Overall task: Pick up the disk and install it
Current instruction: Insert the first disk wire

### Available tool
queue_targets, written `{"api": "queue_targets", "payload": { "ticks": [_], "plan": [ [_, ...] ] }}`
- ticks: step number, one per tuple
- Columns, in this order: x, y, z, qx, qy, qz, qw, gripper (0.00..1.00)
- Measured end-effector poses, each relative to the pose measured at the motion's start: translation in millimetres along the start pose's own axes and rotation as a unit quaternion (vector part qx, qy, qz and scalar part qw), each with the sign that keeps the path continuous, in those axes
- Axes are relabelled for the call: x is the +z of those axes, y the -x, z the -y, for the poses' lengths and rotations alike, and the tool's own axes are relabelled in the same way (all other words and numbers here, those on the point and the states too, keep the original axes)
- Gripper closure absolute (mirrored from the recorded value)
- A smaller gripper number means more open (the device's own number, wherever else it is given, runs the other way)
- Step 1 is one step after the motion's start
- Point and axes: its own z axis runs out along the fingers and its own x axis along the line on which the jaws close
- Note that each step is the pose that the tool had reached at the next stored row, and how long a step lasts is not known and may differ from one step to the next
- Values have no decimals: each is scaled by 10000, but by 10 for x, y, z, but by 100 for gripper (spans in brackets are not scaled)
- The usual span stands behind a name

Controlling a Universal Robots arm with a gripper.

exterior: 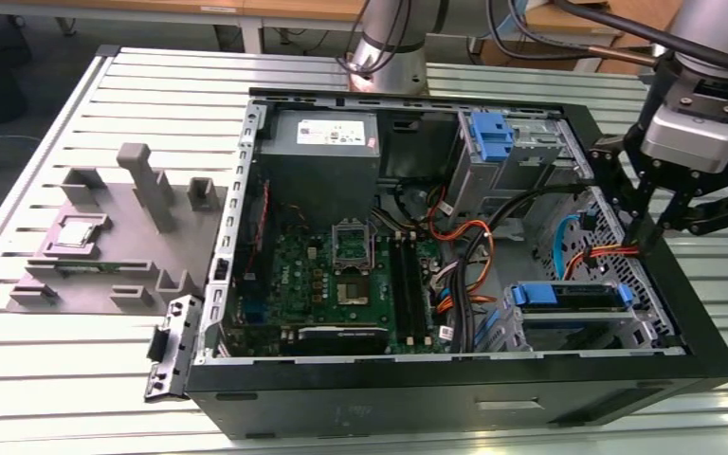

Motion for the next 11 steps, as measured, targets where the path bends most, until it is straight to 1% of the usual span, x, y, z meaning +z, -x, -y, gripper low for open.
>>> {"api": "queue_targets", "payload": {
  "ticks": [2,3,5,7,9,11],
  "plan": [
    [2,-1,7,-17,9,-11,10000,75],
    [3,-1,10,-28,14,-19,10000,69],
    [6,-2,14,-54,27,-36,10000,69],
    [13,-1,16,-108,30,-53,9999,69],
    [22,2,15,-180,14,-67,9998,69],
    [32,4,14,-263,-16,-81,9996,69]
  ]
}}
